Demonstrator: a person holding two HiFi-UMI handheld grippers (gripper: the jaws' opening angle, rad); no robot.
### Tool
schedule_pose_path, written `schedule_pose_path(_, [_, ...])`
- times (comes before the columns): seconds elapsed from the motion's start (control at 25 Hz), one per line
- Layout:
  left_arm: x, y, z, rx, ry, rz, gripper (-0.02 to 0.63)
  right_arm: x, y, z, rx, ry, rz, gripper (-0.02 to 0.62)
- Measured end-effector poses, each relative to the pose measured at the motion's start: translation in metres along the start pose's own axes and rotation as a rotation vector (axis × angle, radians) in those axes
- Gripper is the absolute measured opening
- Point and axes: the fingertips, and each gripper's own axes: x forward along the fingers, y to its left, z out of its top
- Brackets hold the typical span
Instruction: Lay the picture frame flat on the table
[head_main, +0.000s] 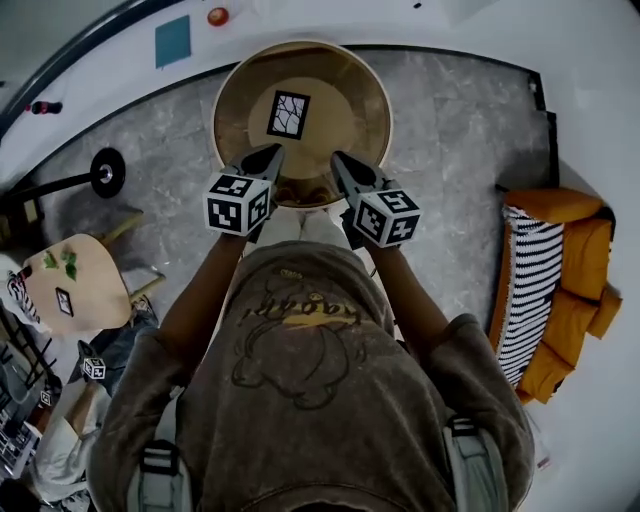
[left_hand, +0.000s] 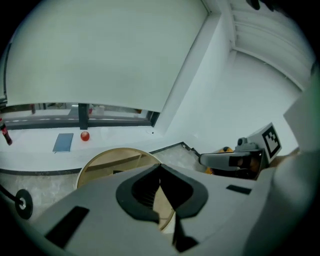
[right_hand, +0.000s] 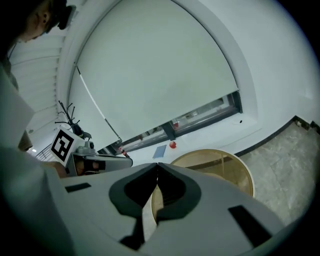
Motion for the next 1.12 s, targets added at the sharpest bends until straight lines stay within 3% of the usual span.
schedule_pose_path(0.2, [-0.034, -0.033, 0.035, 0.071, -0.094, -0.064, 0.018, -0.026, 0.034, 0.026, -0.124, -0.044, 0.041, 0.02])
schedule_pose_path(0.52, [-0.07, -0.055, 0.056, 0.146, -0.22, -0.114, 0.018, -0.057, 0.07, 0.048, -0.259, -0.149, 0.083, 0.02])
schedule_pose_path(0.68, [-0.082, -0.056, 0.06, 0.182, -0.273, -0.118, 0.018, -0.062, 0.073, 0.054, -0.26, -0.193, 0.09, 0.02])
schedule_pose_path(1.12, [-0.093, -0.062, 0.066, 0.196, -0.318, -0.132, 0.018, -0.071, 0.085, 0.063, -0.261, -0.248, 0.11, 0.02])
